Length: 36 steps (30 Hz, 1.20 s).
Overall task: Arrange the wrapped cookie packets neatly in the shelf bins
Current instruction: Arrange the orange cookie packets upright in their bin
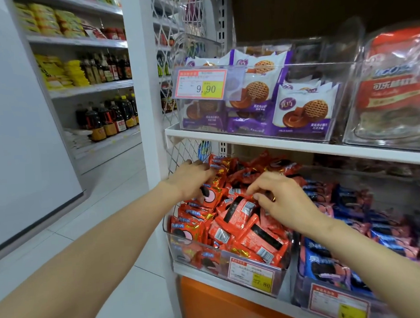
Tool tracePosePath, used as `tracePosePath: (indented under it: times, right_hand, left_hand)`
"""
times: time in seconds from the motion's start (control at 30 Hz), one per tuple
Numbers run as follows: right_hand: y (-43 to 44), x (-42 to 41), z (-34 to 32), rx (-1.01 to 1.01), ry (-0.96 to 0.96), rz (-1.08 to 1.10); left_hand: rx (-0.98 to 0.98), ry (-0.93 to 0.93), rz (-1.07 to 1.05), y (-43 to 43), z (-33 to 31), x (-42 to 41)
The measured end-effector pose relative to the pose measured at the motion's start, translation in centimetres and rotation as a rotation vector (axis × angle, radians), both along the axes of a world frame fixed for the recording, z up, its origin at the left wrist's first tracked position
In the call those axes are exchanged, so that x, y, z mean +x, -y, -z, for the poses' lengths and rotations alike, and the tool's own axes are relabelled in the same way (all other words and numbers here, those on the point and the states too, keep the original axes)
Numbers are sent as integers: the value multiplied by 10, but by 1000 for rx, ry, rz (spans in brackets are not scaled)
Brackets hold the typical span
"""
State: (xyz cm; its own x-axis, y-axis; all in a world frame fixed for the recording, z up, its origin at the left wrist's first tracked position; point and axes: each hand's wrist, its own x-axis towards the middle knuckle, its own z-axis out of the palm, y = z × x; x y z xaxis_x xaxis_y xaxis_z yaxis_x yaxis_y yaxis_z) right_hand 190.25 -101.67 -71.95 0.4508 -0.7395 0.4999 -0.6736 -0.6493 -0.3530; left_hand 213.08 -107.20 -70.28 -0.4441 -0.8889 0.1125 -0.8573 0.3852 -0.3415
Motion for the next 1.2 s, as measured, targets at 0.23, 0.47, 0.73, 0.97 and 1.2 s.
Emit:
tracePosePath:
  times: [0.23, 0.47, 0.73, 0.97, 1.2]
  right_hand:
    - [-1, 10, -2, 63, -79, 24]
    - [-5, 20, -8, 159, -282, 156]
    - [0, 30, -9, 198, -373, 200]
    - [-1, 36, -16, 221, 67, 84]
    - [-8, 26, -6, 29, 239, -142]
  left_hand:
    - [-18, 133, -73, 0, -15, 0]
    - [-95, 264, -156, -7, 1, 1]
    - [-76, -358, -200, -29, -29, -3]
    - [470, -1069, -463, -67, -20, -12]
    - [974, -1852, -355, -79, -9, -16]
